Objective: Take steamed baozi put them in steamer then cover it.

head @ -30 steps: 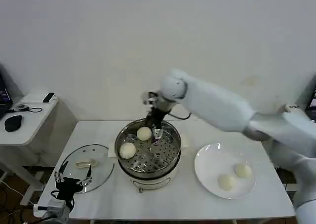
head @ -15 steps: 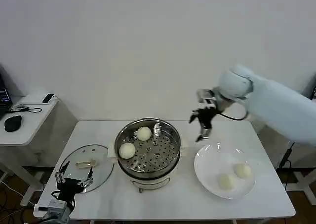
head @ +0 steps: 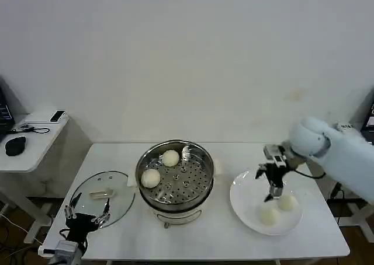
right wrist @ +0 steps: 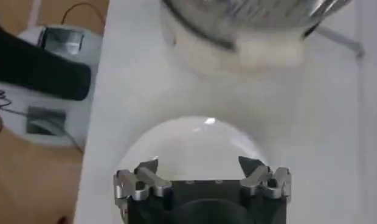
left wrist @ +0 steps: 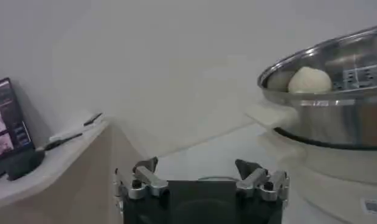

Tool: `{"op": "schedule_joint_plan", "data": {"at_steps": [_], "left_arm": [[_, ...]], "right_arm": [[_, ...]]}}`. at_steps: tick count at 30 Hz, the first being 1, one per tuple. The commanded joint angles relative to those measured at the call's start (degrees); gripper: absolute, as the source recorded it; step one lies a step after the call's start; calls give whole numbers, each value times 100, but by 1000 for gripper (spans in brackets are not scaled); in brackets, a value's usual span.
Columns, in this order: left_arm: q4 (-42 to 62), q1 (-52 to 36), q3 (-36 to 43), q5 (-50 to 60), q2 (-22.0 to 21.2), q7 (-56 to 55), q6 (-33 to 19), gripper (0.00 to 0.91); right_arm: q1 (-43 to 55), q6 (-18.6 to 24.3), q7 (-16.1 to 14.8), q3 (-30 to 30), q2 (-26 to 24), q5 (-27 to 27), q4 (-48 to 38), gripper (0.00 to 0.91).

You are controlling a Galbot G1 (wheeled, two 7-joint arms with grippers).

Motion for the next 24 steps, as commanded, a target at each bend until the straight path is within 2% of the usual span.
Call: {"op": "schedule_joint_plan", "data": {"at_steps": [1, 11, 17, 24], "left_arm": [[-94, 94, 14, 47, -50, 8, 21, 907], [-61, 89, -67, 44, -23, 35, 44, 907], [79, 23, -118, 24, -42, 36, 42, 907], [142, -39, -96, 30, -56, 56, 49, 907]], "right_arm": [[-874, 26, 85, 160, -291, -535, 78, 907], [-999, 63, 238, 138, 14, -848, -295, 907], [-1059, 36, 553, 52, 168, -1104, -577, 907], [-1117, -1, 579, 34, 314, -1122, -659, 907]]}}
